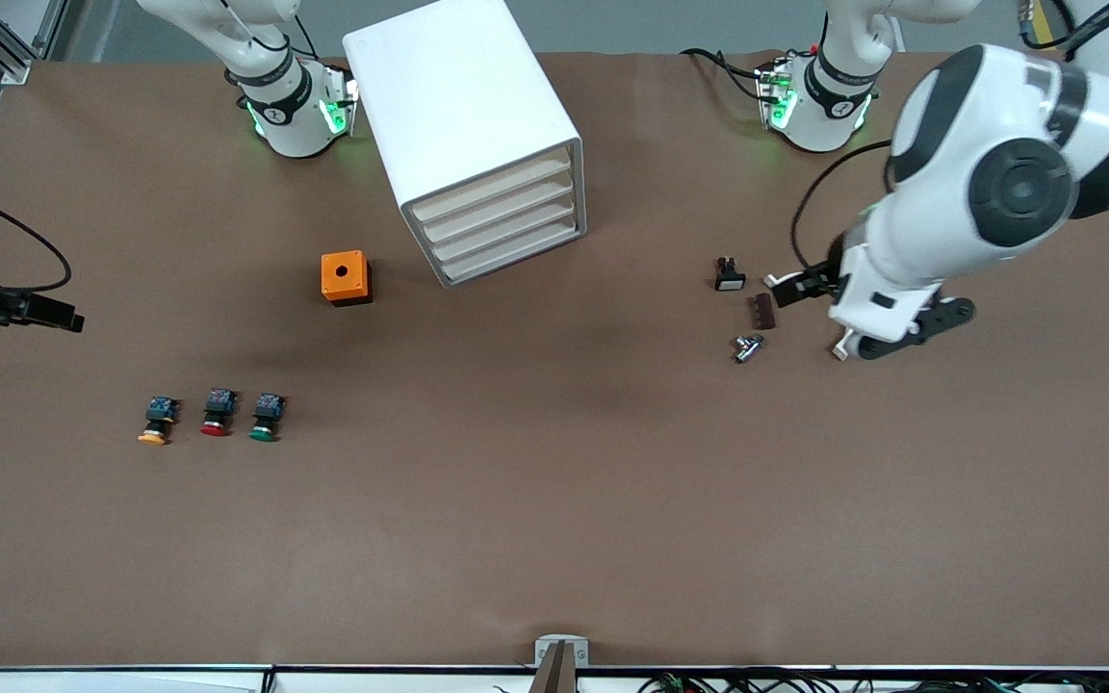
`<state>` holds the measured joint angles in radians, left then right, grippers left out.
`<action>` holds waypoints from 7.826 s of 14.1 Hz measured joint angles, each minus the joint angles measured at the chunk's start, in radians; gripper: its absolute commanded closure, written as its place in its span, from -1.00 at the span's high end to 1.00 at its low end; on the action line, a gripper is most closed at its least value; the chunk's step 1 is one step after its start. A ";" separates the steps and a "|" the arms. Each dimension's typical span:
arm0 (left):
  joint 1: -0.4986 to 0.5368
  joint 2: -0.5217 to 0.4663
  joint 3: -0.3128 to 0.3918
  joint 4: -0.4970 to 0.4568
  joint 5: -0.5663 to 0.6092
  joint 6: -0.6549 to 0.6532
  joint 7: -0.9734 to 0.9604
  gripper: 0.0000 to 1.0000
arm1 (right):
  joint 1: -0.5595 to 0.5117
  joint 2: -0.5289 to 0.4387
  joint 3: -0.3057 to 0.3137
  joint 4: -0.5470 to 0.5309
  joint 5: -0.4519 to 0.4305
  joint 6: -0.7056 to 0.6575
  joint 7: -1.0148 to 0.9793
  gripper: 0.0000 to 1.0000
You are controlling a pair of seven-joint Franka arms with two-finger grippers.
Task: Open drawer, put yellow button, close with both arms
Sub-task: 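Move the left gripper to the drawer while the right gripper reaches the yellow button, then grasp the drawer handle with the left gripper while the right gripper grasps the button, then pull the drawer open with the left gripper while the right gripper lifts the button, then carry the yellow button into the open drawer with the right gripper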
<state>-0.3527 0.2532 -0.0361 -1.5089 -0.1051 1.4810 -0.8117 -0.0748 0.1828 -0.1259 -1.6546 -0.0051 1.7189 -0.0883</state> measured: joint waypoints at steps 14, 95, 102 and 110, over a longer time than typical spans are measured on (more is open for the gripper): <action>-0.145 0.429 -0.001 0.187 -0.603 -0.054 -1.161 0.97 | -0.050 0.187 0.000 -0.188 -0.001 0.529 -0.026 1.00; -0.060 0.657 -0.083 0.240 -1.052 -0.129 -1.220 1.00 | 0.933 -0.165 0.049 -0.212 0.162 0.219 1.652 -1.00; -0.043 0.657 -0.016 0.296 -1.047 -0.129 -0.765 1.00 | 1.034 -0.074 0.048 -0.223 0.146 0.327 1.800 -1.00; -0.068 0.564 0.014 0.383 -0.762 -0.045 -0.358 1.00 | 1.077 0.018 0.048 -0.223 0.143 0.412 1.887 -0.99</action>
<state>-0.4204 0.8170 -0.0225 -1.1256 -0.8667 1.4359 -1.1696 1.0022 0.2008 -0.0778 -1.8774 0.1374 2.1310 1.7988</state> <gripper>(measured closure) 0.000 0.590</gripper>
